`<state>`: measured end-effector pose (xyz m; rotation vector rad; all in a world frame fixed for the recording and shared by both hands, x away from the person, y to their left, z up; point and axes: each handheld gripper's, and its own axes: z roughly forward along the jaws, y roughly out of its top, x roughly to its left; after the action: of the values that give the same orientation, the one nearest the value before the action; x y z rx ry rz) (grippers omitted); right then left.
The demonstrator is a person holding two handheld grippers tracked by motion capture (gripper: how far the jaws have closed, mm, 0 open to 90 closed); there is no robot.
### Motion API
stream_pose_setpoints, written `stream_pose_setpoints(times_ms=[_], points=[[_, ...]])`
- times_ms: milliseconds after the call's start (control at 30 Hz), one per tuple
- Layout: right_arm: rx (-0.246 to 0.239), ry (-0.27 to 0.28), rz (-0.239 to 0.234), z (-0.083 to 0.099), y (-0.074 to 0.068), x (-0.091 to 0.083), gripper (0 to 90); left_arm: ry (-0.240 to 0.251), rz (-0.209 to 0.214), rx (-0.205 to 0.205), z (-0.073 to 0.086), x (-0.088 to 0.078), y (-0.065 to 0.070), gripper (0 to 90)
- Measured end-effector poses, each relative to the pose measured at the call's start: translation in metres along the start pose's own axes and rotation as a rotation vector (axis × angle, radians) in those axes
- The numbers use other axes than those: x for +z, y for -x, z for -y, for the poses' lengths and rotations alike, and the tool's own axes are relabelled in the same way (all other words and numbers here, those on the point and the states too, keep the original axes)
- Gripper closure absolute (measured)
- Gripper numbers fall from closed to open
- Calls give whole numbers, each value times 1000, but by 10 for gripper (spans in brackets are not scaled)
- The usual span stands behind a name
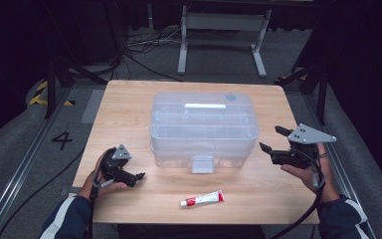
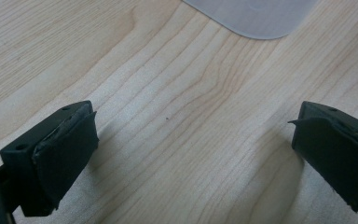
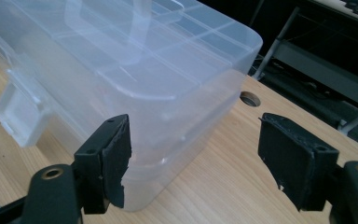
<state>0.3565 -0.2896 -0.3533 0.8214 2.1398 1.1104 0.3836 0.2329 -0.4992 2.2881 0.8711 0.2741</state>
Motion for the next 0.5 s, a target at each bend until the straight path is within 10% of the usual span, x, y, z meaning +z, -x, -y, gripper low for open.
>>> stream_pose_setpoints(times_ms=[500], points=[[-17, 27, -41, -35, -1, 18, 267, 0, -1, 0, 0, 0, 0, 5]])
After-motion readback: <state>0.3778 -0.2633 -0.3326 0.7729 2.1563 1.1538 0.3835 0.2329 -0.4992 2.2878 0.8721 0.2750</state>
